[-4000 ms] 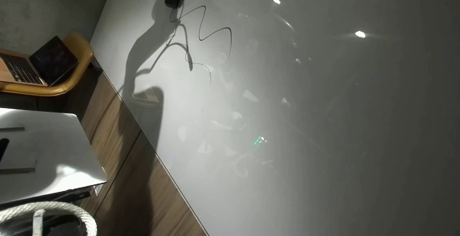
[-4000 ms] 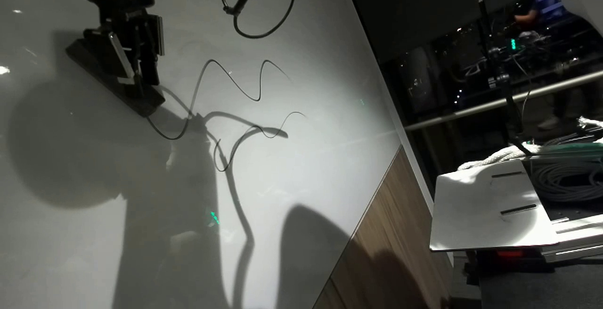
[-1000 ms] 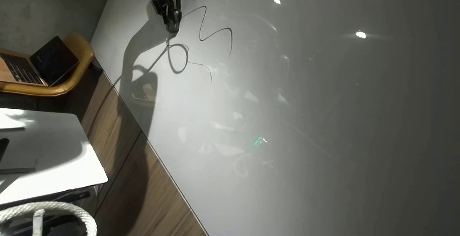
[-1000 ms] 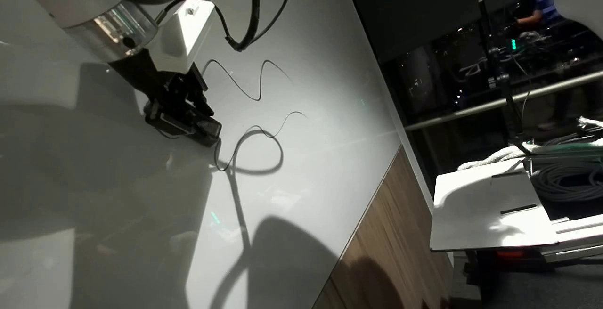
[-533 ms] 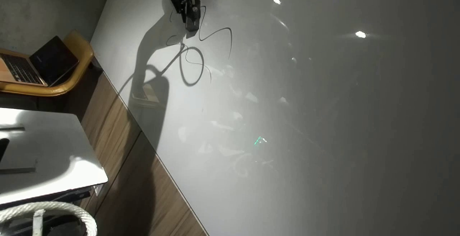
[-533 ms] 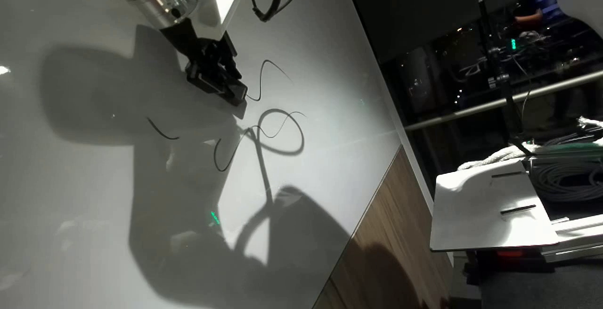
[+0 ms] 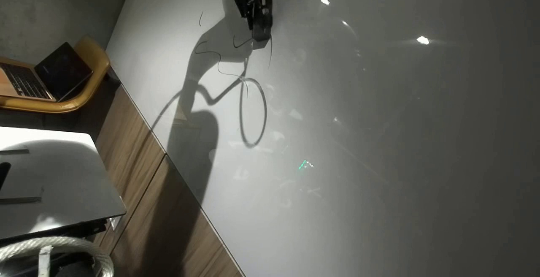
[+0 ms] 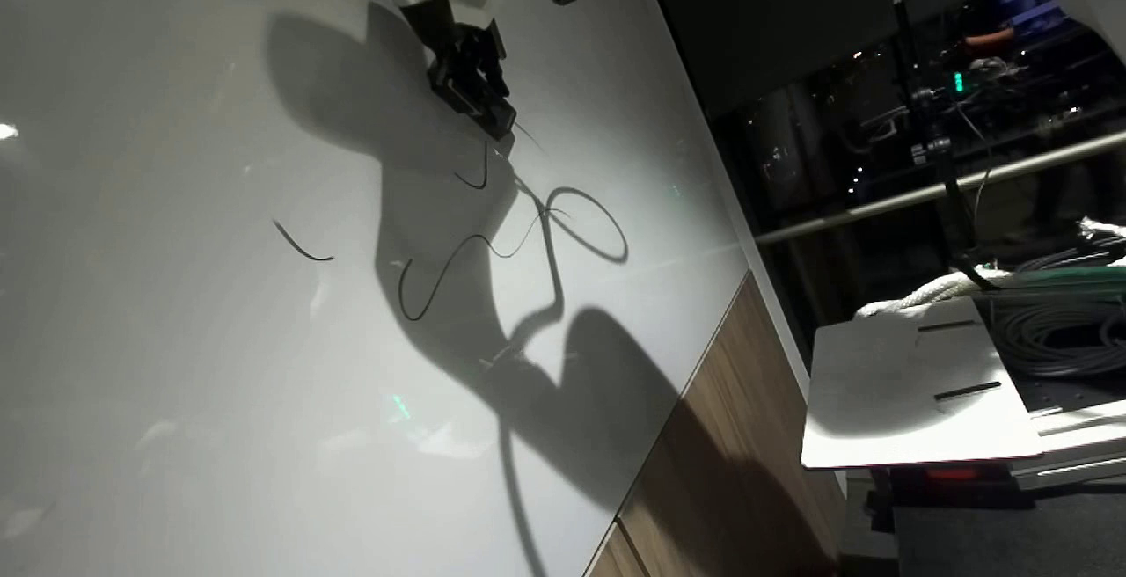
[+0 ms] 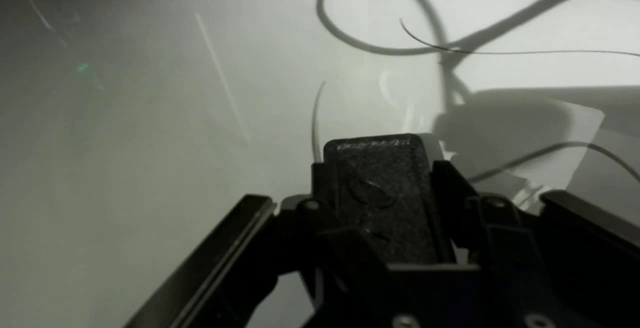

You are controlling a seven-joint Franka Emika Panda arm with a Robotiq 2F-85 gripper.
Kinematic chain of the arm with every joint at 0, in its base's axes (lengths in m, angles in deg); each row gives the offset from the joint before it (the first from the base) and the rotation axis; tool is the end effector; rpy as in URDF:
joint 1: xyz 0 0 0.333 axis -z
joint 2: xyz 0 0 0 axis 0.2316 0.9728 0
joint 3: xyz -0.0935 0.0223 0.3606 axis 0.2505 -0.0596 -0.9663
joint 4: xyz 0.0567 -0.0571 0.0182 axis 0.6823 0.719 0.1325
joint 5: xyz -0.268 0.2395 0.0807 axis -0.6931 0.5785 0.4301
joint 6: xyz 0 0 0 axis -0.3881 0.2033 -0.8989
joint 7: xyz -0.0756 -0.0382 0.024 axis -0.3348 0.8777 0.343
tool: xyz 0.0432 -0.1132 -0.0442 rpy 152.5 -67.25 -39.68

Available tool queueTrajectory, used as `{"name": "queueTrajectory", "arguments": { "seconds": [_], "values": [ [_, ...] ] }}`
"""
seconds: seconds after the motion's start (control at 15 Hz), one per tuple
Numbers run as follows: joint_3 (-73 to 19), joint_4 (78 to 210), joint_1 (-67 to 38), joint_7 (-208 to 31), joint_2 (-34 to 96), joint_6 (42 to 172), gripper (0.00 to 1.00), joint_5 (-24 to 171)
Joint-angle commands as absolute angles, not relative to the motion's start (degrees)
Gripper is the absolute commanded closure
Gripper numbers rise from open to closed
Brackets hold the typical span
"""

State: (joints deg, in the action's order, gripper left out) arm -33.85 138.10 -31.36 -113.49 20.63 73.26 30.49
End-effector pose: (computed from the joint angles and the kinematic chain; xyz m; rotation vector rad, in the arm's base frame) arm 0.5787 0.1340 0.6818 2.4207 -0.0646 0.5883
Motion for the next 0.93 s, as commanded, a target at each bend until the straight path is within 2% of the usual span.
{"name": "queueTrajectory", "arguments": {
  "seconds": [0.0, 0.4, 0.87],
  "values": [
    [-32.21, 143.22, -22.78, -110.01, 18.02, 84.71, 0.72, 32.91],
    [-32.52, 147.15, -17.57, -107.04, 17.47, 91.16, 0.72, 38.07],
    [-37.50, 147.19, -21.48, -110.07, 21.58, 90.39, 0.72, 38.43]
  ]
}}
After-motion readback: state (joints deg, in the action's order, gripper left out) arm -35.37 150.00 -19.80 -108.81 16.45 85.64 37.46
